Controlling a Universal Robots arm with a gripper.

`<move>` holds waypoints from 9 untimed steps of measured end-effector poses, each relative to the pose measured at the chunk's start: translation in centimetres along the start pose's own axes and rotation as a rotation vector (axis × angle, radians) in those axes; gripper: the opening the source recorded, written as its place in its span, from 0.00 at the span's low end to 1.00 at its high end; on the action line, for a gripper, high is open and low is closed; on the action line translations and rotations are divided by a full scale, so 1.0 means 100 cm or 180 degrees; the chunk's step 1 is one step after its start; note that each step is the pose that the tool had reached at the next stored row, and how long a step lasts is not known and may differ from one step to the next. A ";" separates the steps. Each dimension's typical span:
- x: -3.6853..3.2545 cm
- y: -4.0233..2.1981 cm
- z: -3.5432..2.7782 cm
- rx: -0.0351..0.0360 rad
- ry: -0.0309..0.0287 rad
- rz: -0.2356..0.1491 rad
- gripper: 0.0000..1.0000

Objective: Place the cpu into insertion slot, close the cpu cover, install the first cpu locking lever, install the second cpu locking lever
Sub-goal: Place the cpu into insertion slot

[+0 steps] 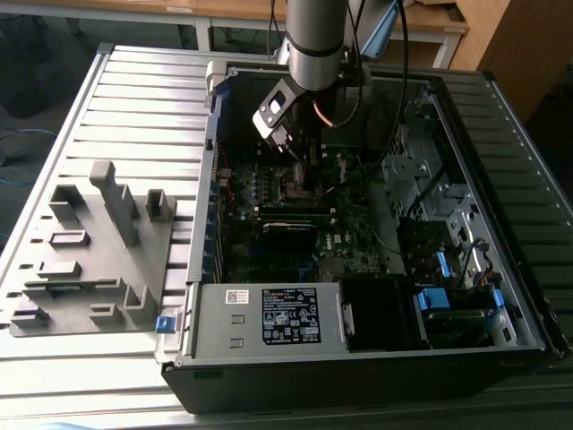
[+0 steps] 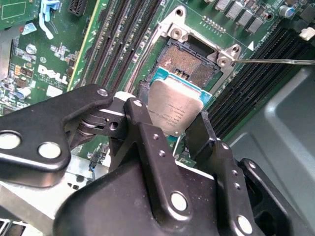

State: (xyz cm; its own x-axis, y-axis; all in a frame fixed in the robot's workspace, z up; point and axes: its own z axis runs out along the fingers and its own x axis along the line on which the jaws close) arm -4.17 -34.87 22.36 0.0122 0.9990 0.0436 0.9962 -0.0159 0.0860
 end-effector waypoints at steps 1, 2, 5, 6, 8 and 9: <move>0.0000 0.0000 0.0001 0.0000 0.0000 0.0000 0.54; 0.0000 0.0000 0.0003 0.0000 0.0000 0.0000 0.54; 0.0001 -0.0004 0.0008 0.0000 0.0000 0.0000 0.54; 0.0002 -0.0007 0.0011 0.0000 -0.0001 0.0000 0.54; 0.0007 -0.0013 0.0018 0.0000 -0.0018 -0.0001 0.54; 0.0011 -0.0015 0.0022 -0.0001 -0.0031 -0.0002 0.54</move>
State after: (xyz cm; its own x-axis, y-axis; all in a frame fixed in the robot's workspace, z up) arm -4.30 -34.75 22.13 0.0123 0.9994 0.0337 0.9962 -0.0151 0.0862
